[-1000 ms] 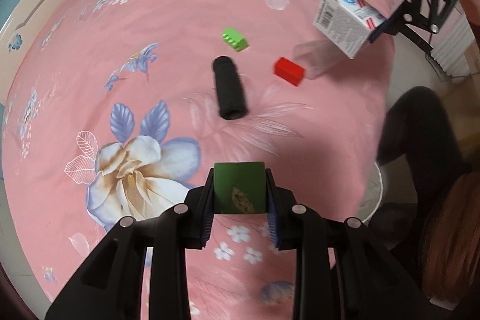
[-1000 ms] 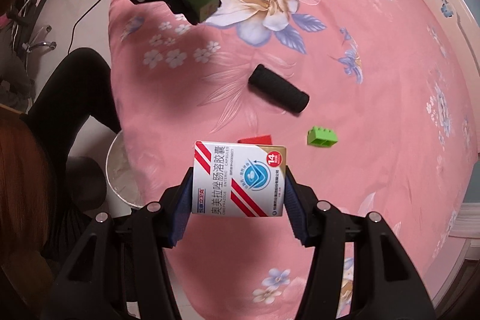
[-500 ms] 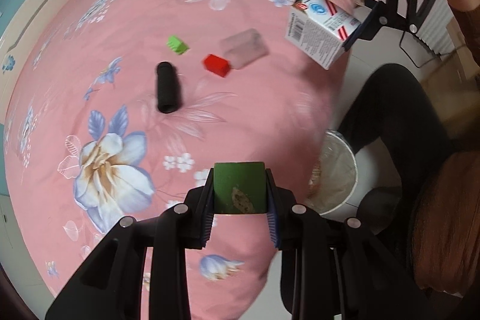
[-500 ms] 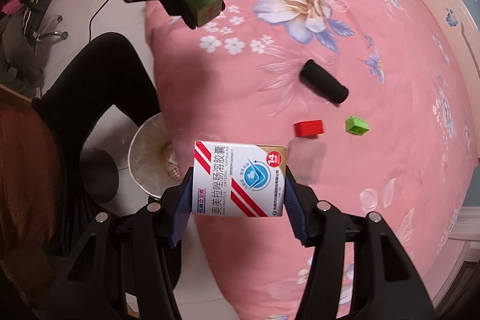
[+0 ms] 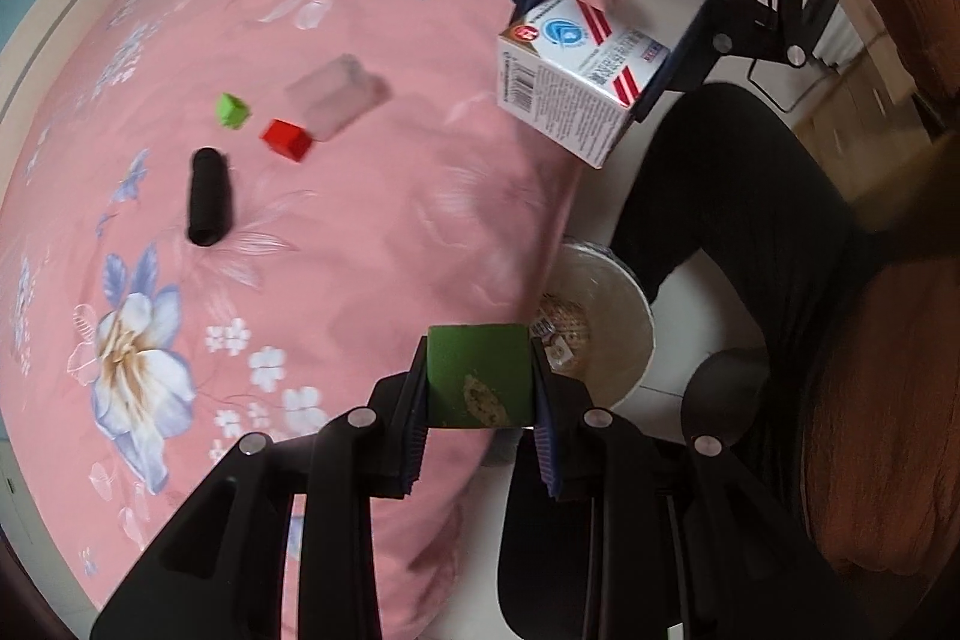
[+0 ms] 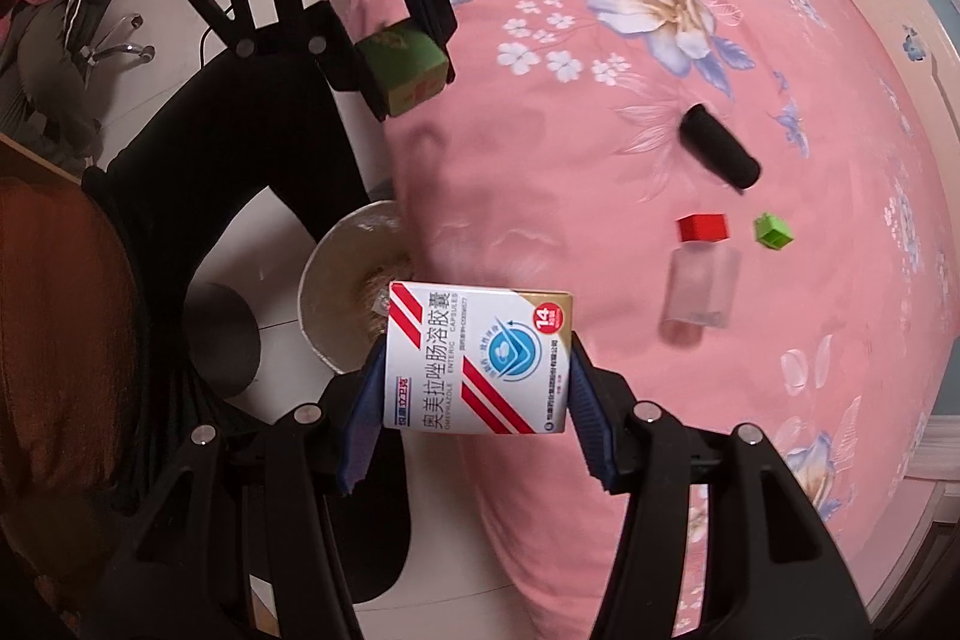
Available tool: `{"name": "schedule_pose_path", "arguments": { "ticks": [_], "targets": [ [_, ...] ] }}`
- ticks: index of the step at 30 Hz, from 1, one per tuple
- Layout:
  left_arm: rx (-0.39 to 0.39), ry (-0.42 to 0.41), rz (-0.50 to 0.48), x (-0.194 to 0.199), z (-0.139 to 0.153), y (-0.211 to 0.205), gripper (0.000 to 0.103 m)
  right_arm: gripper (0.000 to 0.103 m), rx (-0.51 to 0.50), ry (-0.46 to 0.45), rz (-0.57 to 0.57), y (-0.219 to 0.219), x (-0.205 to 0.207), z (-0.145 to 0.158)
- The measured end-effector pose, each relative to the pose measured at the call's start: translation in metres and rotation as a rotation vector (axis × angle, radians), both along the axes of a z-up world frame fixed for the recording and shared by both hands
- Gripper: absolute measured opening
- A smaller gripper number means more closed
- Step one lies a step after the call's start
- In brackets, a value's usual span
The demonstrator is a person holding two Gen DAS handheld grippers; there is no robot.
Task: Collect trash
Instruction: 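Carry the green block and medicine box with both tools over the trash bin, then open both tools to drop the block and box into the bin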
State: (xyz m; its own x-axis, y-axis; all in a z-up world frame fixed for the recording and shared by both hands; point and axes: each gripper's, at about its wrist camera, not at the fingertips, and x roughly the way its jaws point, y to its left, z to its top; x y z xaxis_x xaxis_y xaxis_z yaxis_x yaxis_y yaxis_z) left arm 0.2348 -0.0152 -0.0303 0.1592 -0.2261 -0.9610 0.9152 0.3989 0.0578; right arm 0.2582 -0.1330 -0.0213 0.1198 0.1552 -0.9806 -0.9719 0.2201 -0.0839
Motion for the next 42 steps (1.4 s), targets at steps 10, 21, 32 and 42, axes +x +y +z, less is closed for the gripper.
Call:
{"name": "schedule_pose_path", "arguments": {
  "ticks": [10,21,32,42],
  "targets": [
    [-0.025,0.040,-0.050,-0.031,-0.028,-0.013,0.032,0.056,-0.004,0.016,0.020,0.001,-0.034,-0.032],
    [-0.061,0.092,-0.062,-0.049,-0.061,-0.020,0.032,0.056,0.006,0.049,0.034,0.007,-0.055,-0.064],
    [-0.068,0.142,-0.080,-0.057,-0.101,-0.026,0.032,0.056,-0.008,0.122,0.017,0.009,-0.056,-0.105],
    [-0.078,0.157,-0.072,-0.057,-0.123,-0.025,0.032,0.058,0.006,0.131,0.003,0.013,-0.050,-0.122]
  ]
}}
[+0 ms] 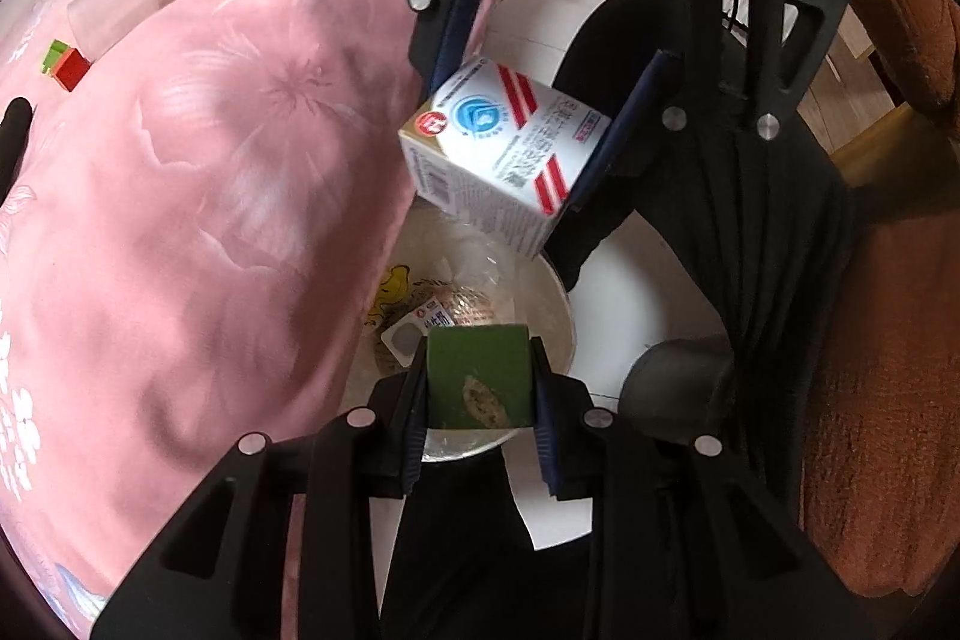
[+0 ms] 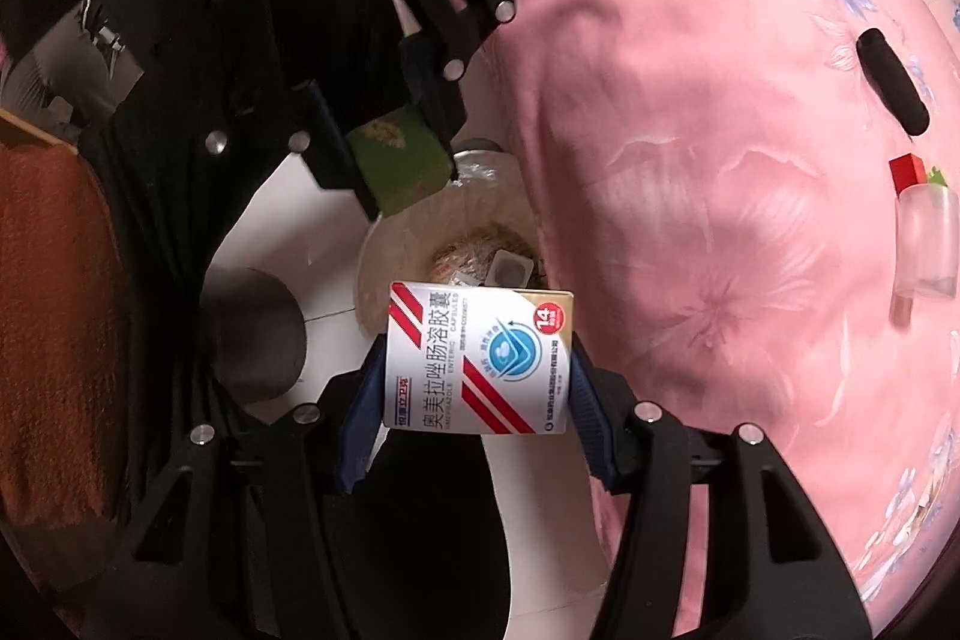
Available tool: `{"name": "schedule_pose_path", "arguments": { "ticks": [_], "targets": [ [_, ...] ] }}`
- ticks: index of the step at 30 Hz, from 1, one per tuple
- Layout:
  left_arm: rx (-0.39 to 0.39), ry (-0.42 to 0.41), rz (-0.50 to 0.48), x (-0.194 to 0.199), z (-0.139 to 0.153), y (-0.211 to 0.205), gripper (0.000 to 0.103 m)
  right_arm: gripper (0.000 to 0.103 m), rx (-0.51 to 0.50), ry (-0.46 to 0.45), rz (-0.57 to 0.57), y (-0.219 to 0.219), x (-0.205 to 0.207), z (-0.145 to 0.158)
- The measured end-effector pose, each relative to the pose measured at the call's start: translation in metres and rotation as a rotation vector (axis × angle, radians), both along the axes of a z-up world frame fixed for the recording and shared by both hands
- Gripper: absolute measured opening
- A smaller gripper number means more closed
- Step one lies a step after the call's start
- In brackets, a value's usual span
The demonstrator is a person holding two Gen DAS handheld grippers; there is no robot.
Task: Collect trash
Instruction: 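Open both tools to drop the block and box into the bin, then move both tools back over the bed toward the black foam tube and clear cup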
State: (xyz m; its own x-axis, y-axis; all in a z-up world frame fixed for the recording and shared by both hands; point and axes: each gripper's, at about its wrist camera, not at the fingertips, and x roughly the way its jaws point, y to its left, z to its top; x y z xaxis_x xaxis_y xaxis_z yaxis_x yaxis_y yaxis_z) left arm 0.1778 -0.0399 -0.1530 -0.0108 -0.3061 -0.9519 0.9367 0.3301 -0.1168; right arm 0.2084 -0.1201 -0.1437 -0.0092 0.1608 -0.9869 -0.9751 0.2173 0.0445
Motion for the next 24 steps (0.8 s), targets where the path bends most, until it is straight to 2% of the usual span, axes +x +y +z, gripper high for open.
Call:
{"name": "schedule_pose_path", "arguments": {
  "ticks": [1,2,3,4,5,7,15,24],
  "targets": [
    [-0.003,0.000,0.005,0.001,0.001,0.001,0.035,0.059,0.006,-0.006,-0.003,-0.002,0.002,0.001],
    [-0.010,-0.002,0.012,0.002,0.001,0.001,0.042,0.067,0.018,-0.012,-0.008,-0.001,0.004,0.001],
    [-0.023,-0.017,0.018,0.002,0.002,0.003,0.049,0.080,0.030,-0.007,-0.014,-0.001,0.005,0.002],
    [-0.033,-0.032,0.030,0.003,0.004,0.004,0.066,0.084,0.041,-0.011,-0.020,-0.001,0.007,0.003],
    [-0.044,-0.033,0.041,0.004,0.005,0.006,0.075,0.085,0.060,-0.009,-0.035,-0.001,0.009,0.004],
    [-0.058,-0.031,0.042,0.006,0.007,0.008,0.082,0.088,0.061,0.003,-0.049,-0.002,0.011,0.004],
    [-0.063,-0.039,0.047,0.011,0.015,0.012,0.086,0.088,0.019,-0.013,-0.057,-0.008,0.015,0.003],
    [-0.055,-0.037,0.050,0.015,0.026,0.016,0.091,0.088,0.008,-0.028,-0.079,-0.022,0.020,0.020]
  ]
}}
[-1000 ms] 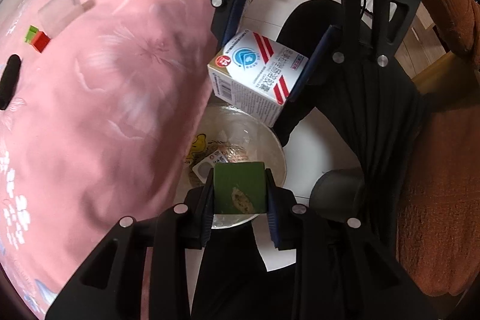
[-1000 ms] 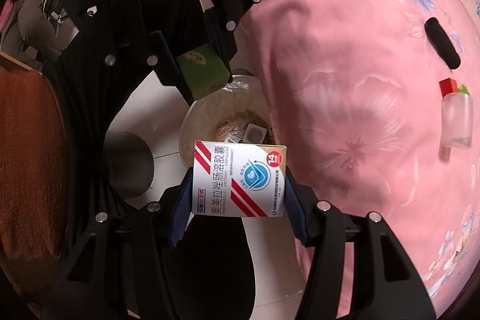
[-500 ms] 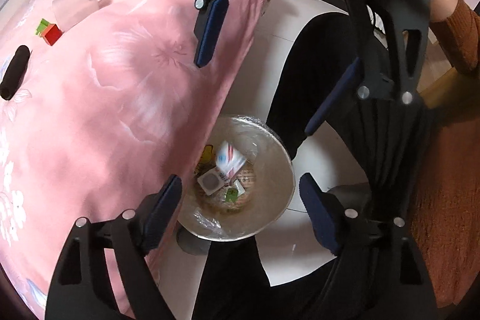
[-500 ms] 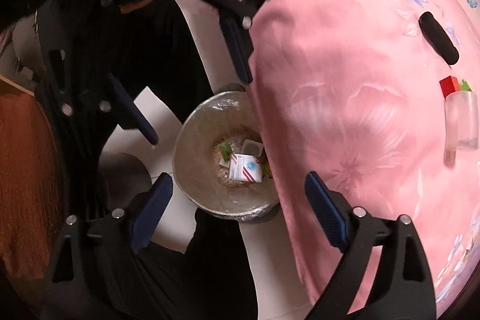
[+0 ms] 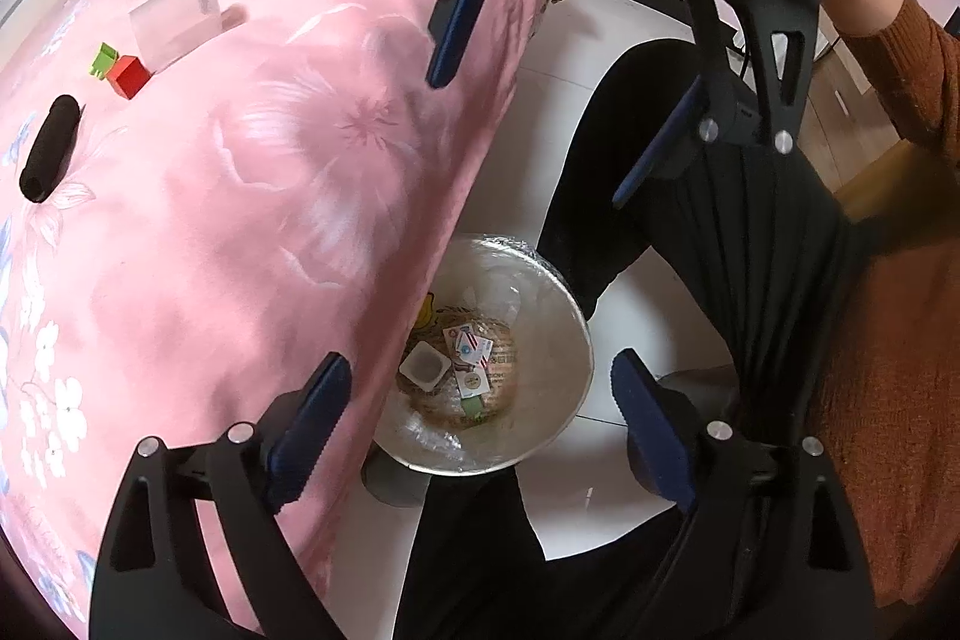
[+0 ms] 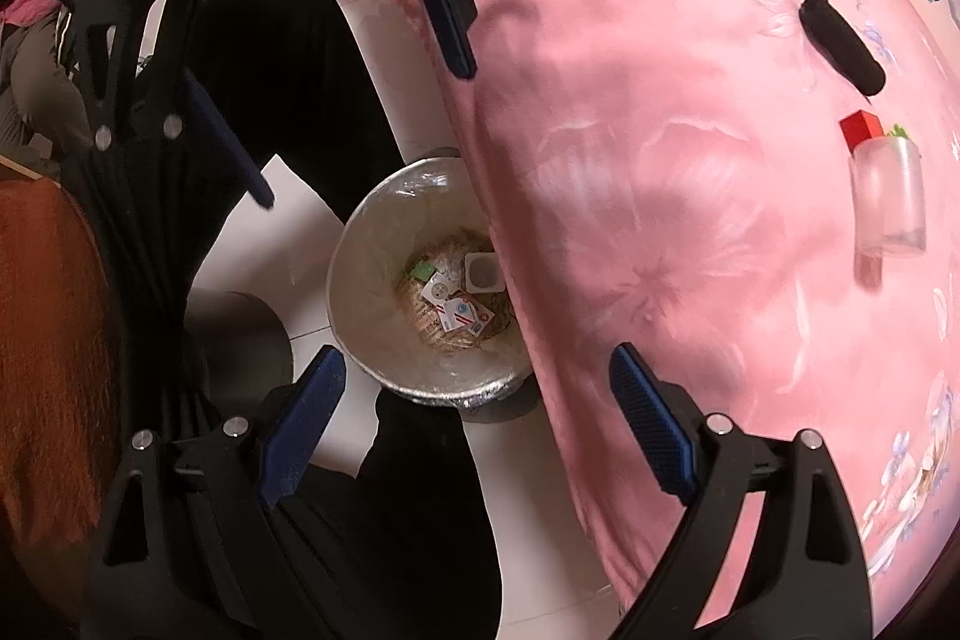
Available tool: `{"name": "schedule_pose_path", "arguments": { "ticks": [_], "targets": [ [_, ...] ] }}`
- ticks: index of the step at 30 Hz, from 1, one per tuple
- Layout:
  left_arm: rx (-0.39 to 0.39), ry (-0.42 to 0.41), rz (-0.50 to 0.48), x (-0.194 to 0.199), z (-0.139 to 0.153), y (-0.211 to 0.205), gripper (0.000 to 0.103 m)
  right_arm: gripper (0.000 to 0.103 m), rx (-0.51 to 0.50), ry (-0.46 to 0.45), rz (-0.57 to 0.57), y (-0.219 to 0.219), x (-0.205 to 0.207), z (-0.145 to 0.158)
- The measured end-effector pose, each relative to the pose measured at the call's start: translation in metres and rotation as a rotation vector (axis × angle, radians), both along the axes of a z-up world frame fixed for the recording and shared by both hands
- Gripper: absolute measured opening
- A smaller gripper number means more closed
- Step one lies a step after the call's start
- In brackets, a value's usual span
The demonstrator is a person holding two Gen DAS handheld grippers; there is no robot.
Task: Collect trash
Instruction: 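Move both tools back over the bed toward the black foam tube and clear cup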
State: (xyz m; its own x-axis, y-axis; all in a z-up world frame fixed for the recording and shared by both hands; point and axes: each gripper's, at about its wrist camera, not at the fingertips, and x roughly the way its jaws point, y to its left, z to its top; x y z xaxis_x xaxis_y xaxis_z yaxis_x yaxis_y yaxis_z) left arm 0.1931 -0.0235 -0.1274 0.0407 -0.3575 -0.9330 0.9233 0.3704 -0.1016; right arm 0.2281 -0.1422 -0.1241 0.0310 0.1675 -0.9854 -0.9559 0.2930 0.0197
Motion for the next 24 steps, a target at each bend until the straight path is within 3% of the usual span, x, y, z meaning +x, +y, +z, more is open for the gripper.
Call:
{"name": "schedule_pose_path", "arguments": {
  "ticks": [24],
  "targets": [
    [-0.009,-0.084,0.062,0.038,0.059,0.023,0.091,0.088,-0.037,-0.084,-0.023,-0.025,0.028,0.066]
  ]
}}
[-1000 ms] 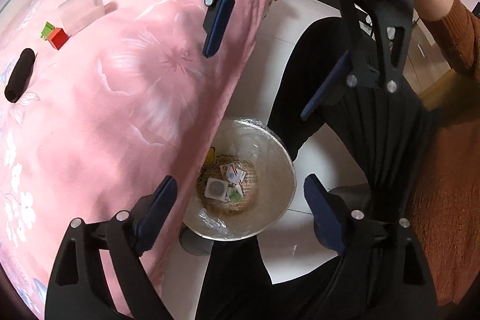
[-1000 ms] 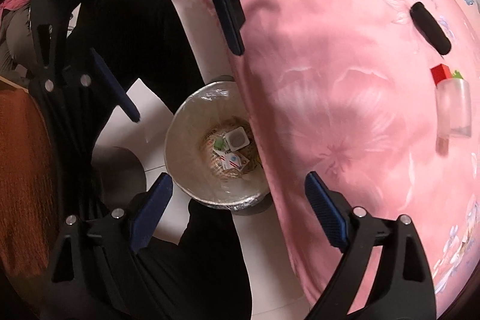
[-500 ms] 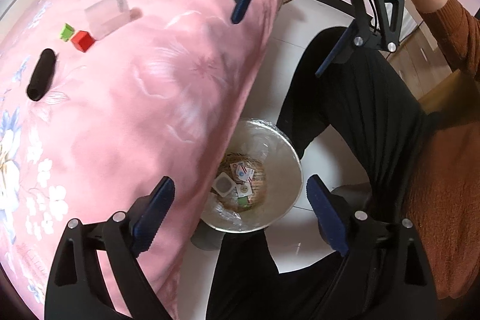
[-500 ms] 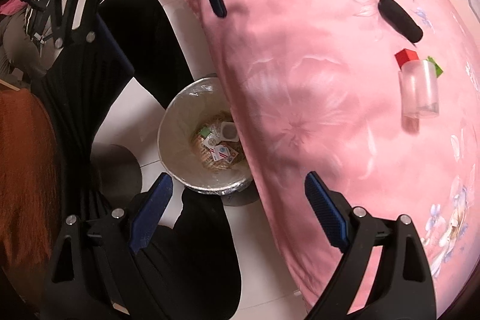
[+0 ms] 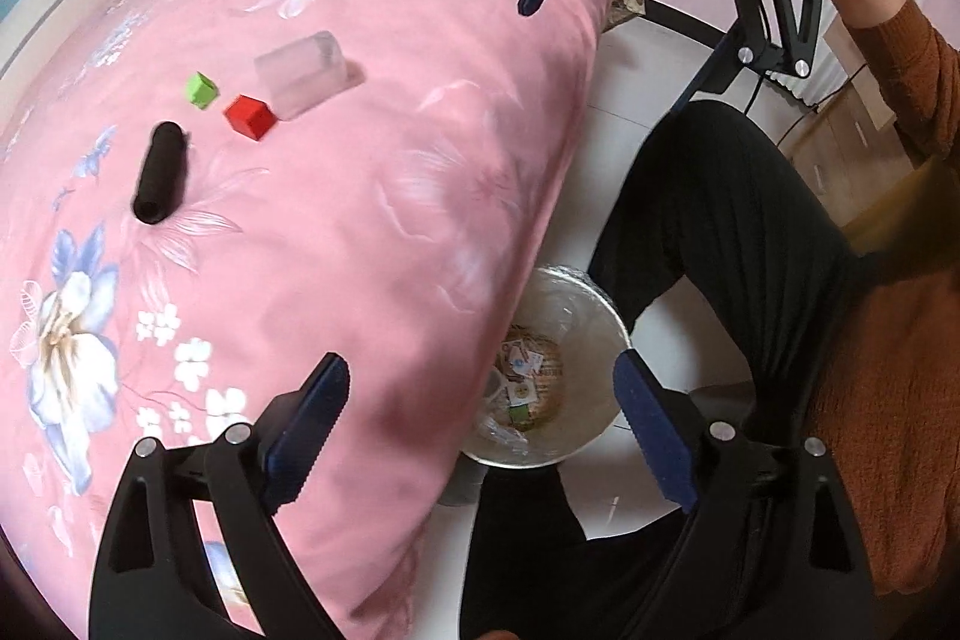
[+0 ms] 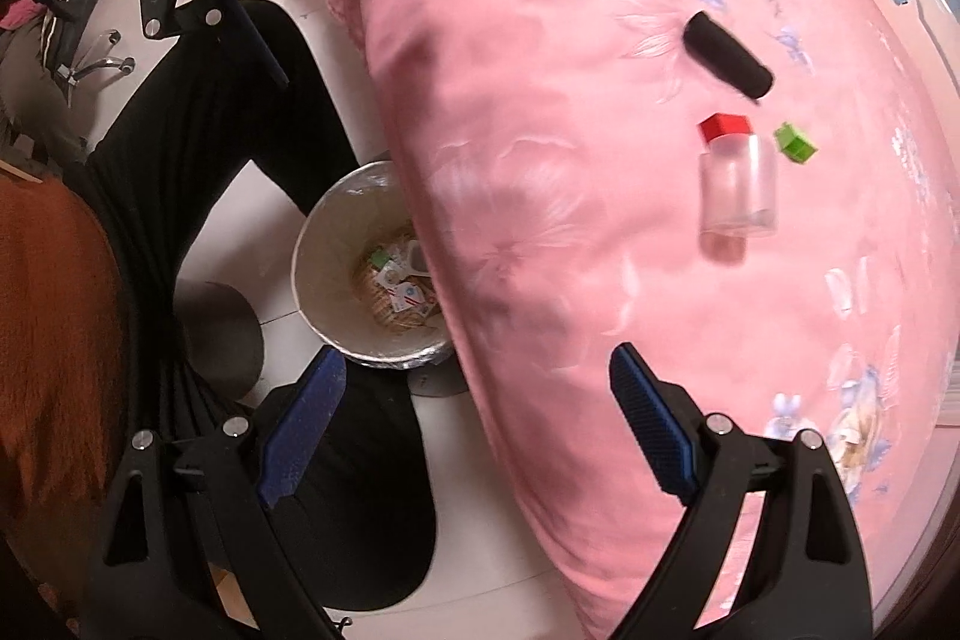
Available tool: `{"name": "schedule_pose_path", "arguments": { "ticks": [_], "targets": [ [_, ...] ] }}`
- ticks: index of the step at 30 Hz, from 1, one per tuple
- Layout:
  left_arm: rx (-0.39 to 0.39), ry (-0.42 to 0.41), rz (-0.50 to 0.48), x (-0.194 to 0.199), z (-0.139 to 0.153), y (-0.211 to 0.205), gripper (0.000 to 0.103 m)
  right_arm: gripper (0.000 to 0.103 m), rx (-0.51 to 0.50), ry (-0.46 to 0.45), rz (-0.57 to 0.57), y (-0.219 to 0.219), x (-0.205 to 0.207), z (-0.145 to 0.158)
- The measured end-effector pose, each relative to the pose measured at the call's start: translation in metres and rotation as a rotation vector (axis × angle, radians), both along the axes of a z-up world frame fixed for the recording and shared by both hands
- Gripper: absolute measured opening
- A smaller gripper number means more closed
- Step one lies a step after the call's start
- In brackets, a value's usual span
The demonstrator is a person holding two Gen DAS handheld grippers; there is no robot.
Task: Collect trash
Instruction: 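Move both tools back over the bed toward the black foam tube and clear cup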
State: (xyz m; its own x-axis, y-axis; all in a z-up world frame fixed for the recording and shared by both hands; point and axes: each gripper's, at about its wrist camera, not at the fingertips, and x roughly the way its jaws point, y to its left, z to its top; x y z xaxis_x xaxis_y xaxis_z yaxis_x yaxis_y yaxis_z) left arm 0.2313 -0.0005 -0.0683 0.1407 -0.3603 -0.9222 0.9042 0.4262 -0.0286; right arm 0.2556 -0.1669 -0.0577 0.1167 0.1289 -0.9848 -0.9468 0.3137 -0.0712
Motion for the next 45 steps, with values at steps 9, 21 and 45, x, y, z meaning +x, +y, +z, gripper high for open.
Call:
{"name": "schedule_pose_path", "arguments": {
  "ticks": [9,21,45],
  "targets": [
    [-0.004,-0.045,0.042,0.024,0.019,0.006,0.091,0.088,-0.039,-0.053,-0.005,-0.003,0.020,0.018],
    [0.004,-0.049,0.089,0.063,0.030,0.016,0.091,0.088,-0.033,-0.020,-0.016,-0.004,0.059,0.027],
    [0.046,-0.021,0.143,0.180,0.029,0.012,0.091,0.088,-0.028,0.007,-0.026,-0.008,0.140,0.009]
  ]
}}
